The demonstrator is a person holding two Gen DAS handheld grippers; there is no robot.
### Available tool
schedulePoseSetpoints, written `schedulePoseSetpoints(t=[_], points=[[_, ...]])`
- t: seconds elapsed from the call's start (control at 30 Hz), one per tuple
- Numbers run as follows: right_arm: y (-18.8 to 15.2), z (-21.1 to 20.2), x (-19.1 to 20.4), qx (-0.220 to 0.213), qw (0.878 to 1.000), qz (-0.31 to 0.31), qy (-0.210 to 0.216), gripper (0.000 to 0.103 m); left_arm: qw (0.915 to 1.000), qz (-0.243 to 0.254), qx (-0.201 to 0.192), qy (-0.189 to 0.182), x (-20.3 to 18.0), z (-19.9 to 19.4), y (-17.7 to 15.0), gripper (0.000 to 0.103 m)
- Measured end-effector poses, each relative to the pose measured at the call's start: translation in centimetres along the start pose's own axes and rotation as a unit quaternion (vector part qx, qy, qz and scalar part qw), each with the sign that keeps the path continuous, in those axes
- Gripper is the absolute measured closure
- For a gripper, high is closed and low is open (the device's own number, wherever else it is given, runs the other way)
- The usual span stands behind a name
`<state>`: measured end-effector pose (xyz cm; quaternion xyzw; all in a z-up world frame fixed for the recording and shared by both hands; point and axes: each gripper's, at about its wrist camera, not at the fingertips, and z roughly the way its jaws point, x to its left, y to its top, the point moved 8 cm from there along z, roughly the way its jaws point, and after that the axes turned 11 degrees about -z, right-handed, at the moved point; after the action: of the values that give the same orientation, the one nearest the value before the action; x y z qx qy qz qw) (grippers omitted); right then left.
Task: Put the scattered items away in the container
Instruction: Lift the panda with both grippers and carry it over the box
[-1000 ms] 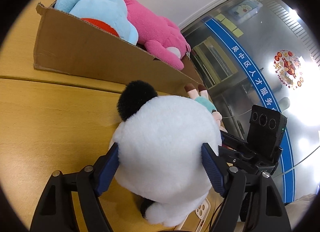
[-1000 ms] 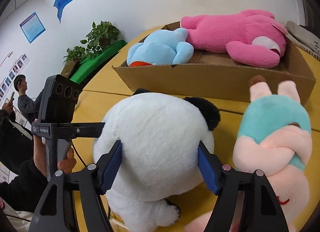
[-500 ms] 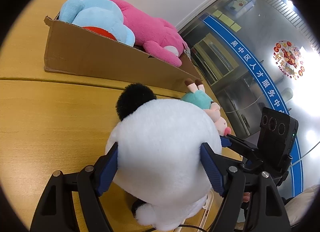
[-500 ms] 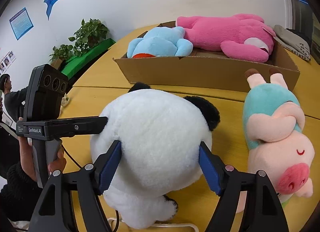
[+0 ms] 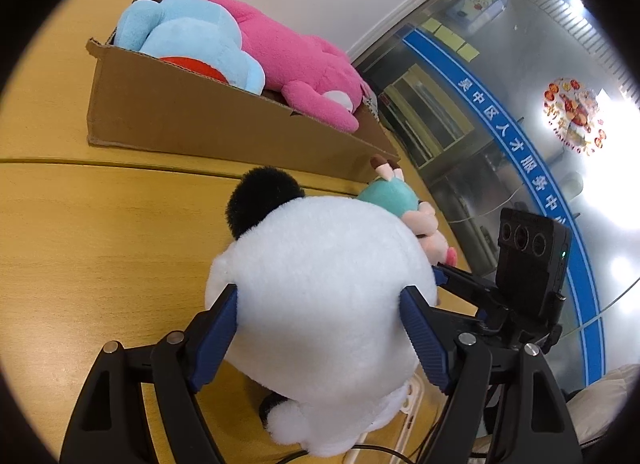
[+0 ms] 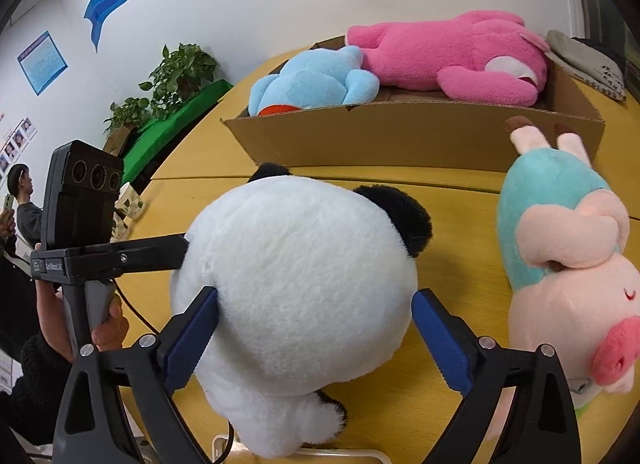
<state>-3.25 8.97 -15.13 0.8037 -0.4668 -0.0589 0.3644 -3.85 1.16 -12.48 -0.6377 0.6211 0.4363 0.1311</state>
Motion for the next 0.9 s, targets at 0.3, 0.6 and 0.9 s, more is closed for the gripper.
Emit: schedulePoseSetpoints(t=[0.3,0.6,0.9], points=[[0.1,-0.4,0.1,-0.031,0.998,0.013,0.045,0.030,0.9991,0.036,-0.006,0.020,-2.4,0.0,0.2,0.025],[2.6,-2.4,0.3,-0.065,0.998,-0.005,0.019,0.031,0.9974,0.063,-0.035,0.011,-4.9,-1.5,2.2,0.025],[12.5,-9.5,-0.8,-0.175,0.980,-0.089,-0.011,0.033,0.9786,0.168,-0.118,0.016,-14.0,-4.5,11.2,0.025]])
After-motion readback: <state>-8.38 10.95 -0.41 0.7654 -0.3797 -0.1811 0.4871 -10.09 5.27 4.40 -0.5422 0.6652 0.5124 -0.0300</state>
